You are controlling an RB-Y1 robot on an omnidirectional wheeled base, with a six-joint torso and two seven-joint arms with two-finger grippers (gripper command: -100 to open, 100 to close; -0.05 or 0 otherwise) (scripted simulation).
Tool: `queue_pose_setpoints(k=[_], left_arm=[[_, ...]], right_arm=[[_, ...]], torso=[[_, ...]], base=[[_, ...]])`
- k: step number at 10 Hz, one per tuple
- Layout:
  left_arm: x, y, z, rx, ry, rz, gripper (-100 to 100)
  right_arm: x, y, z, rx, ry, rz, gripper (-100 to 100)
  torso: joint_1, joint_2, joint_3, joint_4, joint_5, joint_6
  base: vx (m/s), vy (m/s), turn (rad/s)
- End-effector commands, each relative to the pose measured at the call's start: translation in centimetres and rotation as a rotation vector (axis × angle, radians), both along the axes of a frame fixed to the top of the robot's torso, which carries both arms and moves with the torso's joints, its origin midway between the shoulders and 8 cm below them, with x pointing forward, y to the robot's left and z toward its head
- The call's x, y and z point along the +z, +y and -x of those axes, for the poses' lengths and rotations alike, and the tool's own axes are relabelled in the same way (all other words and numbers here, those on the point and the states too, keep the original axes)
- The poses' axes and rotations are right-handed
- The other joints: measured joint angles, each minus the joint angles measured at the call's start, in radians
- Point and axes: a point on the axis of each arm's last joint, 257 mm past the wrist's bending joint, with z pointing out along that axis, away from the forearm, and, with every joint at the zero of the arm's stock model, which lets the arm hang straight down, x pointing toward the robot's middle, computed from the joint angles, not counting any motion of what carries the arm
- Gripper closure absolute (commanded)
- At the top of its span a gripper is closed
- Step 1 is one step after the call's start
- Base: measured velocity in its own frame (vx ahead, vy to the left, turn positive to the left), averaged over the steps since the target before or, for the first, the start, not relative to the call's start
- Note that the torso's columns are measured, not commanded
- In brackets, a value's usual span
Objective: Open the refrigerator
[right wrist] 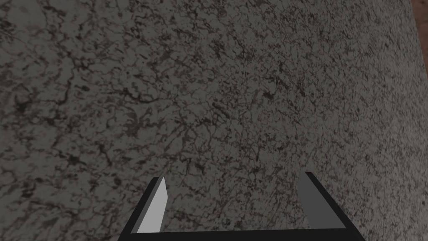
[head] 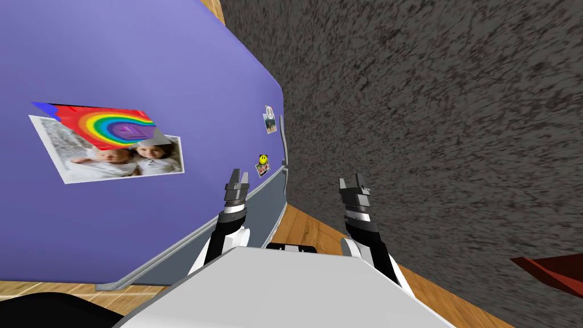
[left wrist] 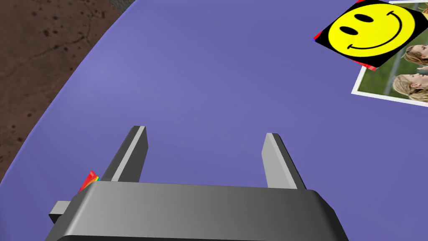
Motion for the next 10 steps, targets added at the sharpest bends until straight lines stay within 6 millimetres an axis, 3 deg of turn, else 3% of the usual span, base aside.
queue_pose_setpoints(k=[1,2,4,10], left_arm=[[0.0,0.0,0.0,0.000,0.000,0.000,0],[-0.2,-0.5,-0.3,-0.019,0.016,-0.034,-100],[-0.6,-1.0,-0.9,-0.040,0.044,-0.076,-100],[-2.3,-1.9,-3.4,-0.064,0.150,-0.133,-100]], right_arm=[[0.0,0.0,0.0,0.000,0.000,0.000,0],[0.0,0.0,0.0,0.000,0.000,0.000,0],[0.0,0.0,0.0,0.000,0.001,0.000,0],[0.0,0.0,0.0,0.000,0.001,0.000,0]], torso=[[0.000,0.074,-0.148,0.074,0.000,0.000],[0.000,0.148,-0.295,0.148,0.000,0.000],[0.000,0.189,-0.385,0.190,0.000,0.000],[0.000,0.194,-0.390,0.194,0.000,0.000]], base=[[0.000,0.000,0.000],[0.022,-0.002,-0.017],[0.045,-0.013,-0.024],[0.075,-0.017,-0.040]])
